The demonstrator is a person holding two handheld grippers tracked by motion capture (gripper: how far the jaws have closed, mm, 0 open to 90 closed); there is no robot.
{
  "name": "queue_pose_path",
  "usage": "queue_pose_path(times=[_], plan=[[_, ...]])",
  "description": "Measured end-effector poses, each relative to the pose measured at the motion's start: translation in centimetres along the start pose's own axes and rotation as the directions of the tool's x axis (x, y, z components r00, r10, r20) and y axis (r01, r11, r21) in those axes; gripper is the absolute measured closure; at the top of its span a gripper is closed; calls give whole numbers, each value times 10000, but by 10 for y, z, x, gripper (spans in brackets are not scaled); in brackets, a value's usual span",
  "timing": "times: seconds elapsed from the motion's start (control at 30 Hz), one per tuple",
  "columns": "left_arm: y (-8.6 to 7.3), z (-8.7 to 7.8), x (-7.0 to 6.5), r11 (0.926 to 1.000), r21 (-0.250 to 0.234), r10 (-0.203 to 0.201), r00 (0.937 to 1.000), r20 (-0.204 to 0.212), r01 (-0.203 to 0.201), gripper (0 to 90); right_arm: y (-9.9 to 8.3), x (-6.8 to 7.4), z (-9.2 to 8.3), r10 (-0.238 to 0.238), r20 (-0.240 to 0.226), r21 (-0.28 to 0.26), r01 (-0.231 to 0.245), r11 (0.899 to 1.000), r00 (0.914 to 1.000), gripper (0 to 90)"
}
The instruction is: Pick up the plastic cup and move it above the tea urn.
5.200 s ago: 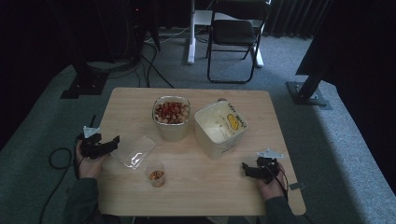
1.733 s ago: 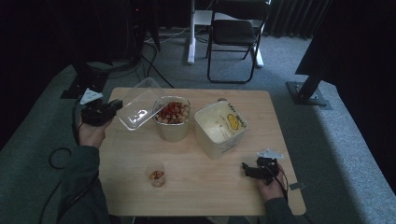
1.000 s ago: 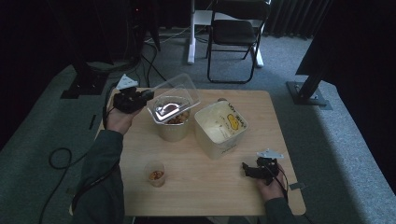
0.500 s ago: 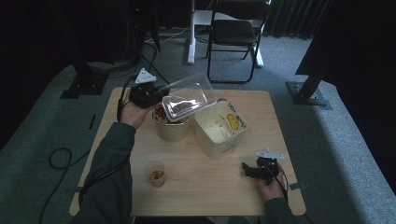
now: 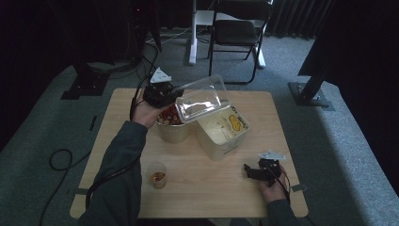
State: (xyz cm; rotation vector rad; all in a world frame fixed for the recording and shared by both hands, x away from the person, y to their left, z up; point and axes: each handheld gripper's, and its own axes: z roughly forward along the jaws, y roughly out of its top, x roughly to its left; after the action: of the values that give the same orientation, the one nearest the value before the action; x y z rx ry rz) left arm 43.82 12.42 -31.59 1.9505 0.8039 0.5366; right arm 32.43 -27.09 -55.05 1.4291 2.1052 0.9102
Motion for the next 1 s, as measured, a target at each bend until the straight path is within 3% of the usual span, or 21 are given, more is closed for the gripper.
queue_pose_path(times=[0.1,0.2,0.43,0.5,0.6,0.67,0.8,0.9,1.0], plan=[[1,6,-1,9998,-2,-174,9994,312,174,769,0,0,0,-4,3,-4,4,10000,10000,128],[0,10,2,9986,-101,-514,9964,670,522,596,0,0,0,-4,15,0,4,10000,10000,128],[-2,14,1,9987,48,-510,9959,753,508,531,0,0,0,-19,7,-7,19,10000,10000,128],[-2,16,0,9988,188,-461,9961,746,448,518,0,0,0,-14,9,-12,14,10000,10000,128],[-8,28,-9,9966,818,18,9977,676,-73,517,0,0,0,-7,7,-9,7,10000,10000,128],[-10,30,-10,9960,889,56,9988,477,-98,521,0,0,0,-8,7,-8,8,10000,10000,128],[-15,26,2,9956,806,-468,9988,-141,478,510,0,0,0,-20,-22,1,20,10000,10000,128],[-22,26,11,9913,994,-852,9963,-120,859,502,0,0,0,-30,-25,5,30,10000,10000,128],[-27,32,11,9854,1470,-849,9963,-100,854,464,0,0,0,-31,-25,5,31,10000,10000,128]])
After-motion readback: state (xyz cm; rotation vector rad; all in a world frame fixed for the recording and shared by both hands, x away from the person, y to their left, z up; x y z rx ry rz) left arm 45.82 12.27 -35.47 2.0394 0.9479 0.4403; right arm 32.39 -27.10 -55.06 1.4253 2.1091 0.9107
